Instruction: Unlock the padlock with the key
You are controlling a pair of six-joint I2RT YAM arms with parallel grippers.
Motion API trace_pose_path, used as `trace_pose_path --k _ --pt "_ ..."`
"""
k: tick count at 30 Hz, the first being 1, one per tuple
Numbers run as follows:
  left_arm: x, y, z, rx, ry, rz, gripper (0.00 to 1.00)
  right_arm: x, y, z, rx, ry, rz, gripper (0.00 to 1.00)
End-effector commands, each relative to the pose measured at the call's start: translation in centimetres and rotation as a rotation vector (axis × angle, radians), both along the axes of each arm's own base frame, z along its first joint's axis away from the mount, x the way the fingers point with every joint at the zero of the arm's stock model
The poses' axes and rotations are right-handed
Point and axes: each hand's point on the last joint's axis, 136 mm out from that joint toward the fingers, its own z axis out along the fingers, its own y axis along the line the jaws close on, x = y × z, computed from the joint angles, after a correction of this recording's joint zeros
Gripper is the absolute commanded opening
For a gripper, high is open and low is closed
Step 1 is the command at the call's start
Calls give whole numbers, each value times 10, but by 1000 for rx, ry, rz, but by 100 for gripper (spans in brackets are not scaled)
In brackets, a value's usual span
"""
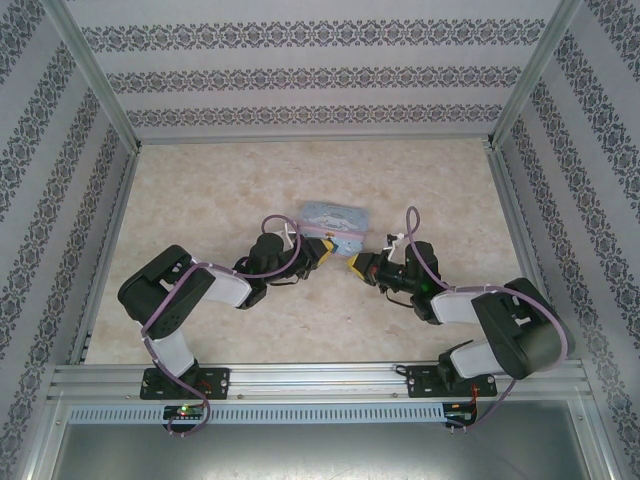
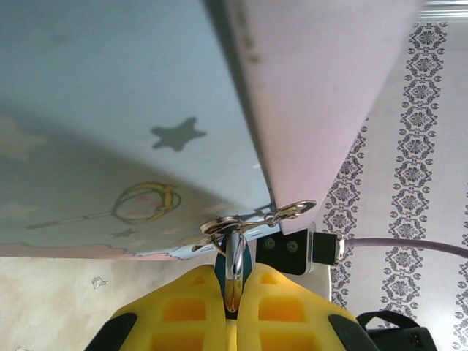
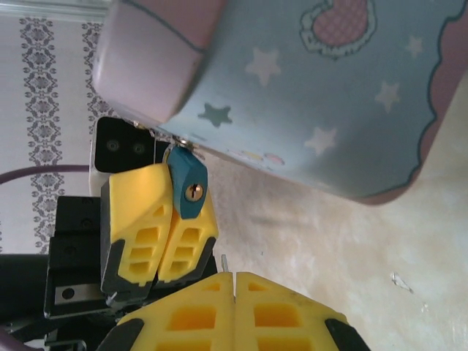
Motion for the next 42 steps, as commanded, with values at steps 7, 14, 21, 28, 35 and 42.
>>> trace_pose_path --k 7,14,21,28,35,42 --pt "4 2 23 -67 -66 10 0 15 6 13 52 -21 -34 0" --pt "3 2 23 -66 -66 8 0 18 10 18 67 -28 -41 0" --pt "3 3 24 -63 -69 11 0 21 13 19 69 -29 -44 0" --pt "2 3 24 -59 -69 10 0 25 15 20 78 -30 -45 0" --pt "2 3 25 -59 -72 10 0 25 19 19 80 -29 -38 0" --pt "2 2 26 -60 -73 8 0 24 22 17 80 -24 -30 0"
